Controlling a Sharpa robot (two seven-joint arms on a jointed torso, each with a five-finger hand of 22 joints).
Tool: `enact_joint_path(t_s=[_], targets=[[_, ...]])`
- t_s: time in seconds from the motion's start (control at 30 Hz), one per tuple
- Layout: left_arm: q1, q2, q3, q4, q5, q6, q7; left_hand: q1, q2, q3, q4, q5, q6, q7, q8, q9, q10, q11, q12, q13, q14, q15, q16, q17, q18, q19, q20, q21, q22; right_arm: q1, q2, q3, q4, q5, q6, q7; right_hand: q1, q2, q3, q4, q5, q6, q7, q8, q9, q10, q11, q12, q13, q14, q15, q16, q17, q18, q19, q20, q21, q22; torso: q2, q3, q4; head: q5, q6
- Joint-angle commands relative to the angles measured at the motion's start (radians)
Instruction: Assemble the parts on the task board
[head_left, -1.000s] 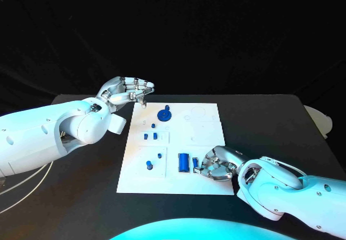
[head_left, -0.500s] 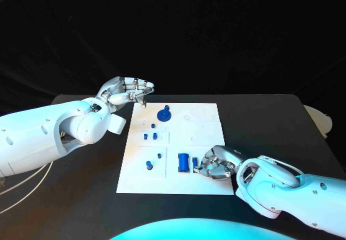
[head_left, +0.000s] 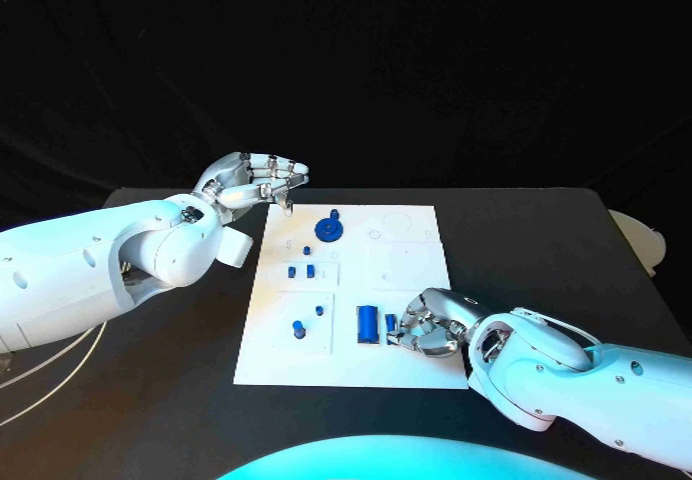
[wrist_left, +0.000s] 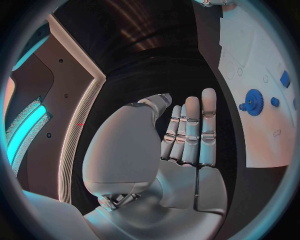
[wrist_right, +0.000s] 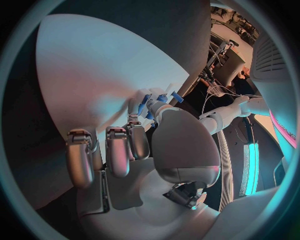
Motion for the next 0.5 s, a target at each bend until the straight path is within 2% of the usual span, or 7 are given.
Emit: enact_joint_path(t_s=[0.03,0.2,0.33,0.4,0.5], targets=[[0.0,0.002,0.001,0.001,0.004,0.013,0.006,-0.004,0.006,0.005,0.001,0.007,-0.006,0.002,0.004,-0.002,-0.007,0.0,0.004,-0.001,-0.007,0.003,0.004,-0.001,0.015,-0.007,0.003,-0.005,0.0,-0.002,0.0,-0.001,-0.001,-0.018,0.015,0.007,0.011,-0.001,-0.006,0.001,-0.005,-0.002,-0.003,0.004,-0.001,0.008,-0.002,0.002,0.123,0.077,0.001,0.004,0.133,-0.007,0.103,-0.007,0.004,0.263,-0.001,-0.0003,-0.0008,0.0,0.0],[0.0,0.002,0.0,0.001,0.004,0.013,0.007,-0.005,0.008,0.006,0.001,0.007,-0.006,0.002,0.004,-0.002,-0.007,0.0,0.005,-0.001,-0.007,0.003,0.004,-0.001,0.015,-0.007,0.003,-0.005,0.0,-0.002,-0.008,-0.001,0.007,-0.016,-0.019,0.025,0.008,0.001,-0.01,0.008,-0.009,-0.002,-0.002,0.004,-0.002,0.008,-0.002,0.002,0.123,0.076,0.002,0.003,0.131,-0.007,0.103,-0.007,0.004,0.263,-0.002,-0.0006,-0.0003,0.0,0.003],[0.0,0.002,0.0,0.0,0.005,0.012,0.009,-0.005,0.008,0.006,0.001,0.007,-0.006,0.002,0.004,-0.002,-0.007,0.0,0.005,-0.001,-0.007,0.003,0.004,-0.001,0.015,-0.007,0.003,-0.005,0.0,0.002,-0.023,0.0,0.015,0.02,-0.089,0.079,-0.007,0.002,-0.025,0.013,-0.01,-0.016,0.004,-0.005,-0.005,0.001,0.003,-0.012,0.114,0.075,0.004,0.001,0.126,-0.007,0.103,-0.006,0.004,0.263,-0.003,-0.0015,0.0,0.001,0.006],[0.0,0.003,-0.001,0.0,0.008,0.008,0.012,-0.005,0.008,0.007,0.001,0.007,-0.006,0.003,0.004,-0.002,-0.007,0.0,0.006,-0.001,-0.007,0.003,0.004,-0.002,0.015,-0.007,0.003,-0.005,0.0,0.011,-0.037,0.001,0.018,0.069,-0.144,0.156,-0.01,0.006,-0.036,0.012,-0.002,-0.038,0.013,-0.019,-0.01,-0.009,0.011,-0.028,0.104,0.071,0.011,-0.006,0.11,-0.007,0.103,-0.001,0.004,0.263,-0.005,-0.0028,0.0015,-0.002,0.012],[-0.001,0.004,-0.002,-0.002,0.015,0.004,0.017,-0.006,0.008,0.006,0.002,0.007,-0.007,0.003,0.004,-0.002,-0.007,0.0,0.006,-0.001,-0.007,0.003,0.005,-0.002,0.015,-0.007,0.003,-0.005,0.0,0.027,-0.049,0.002,0.013,0.162,-0.192,0.249,0.006,0.012,-0.043,0.011,0.011,-0.06,0.023,-0.033,-0.014,-0.024,0.02,-0.05,0.091,0.064,0.019,-0.019,0.079,-0.002,0.094,0.006,-0.016,0.257,-0.008,-0.0046,0.0028,-0.005,0.02]])
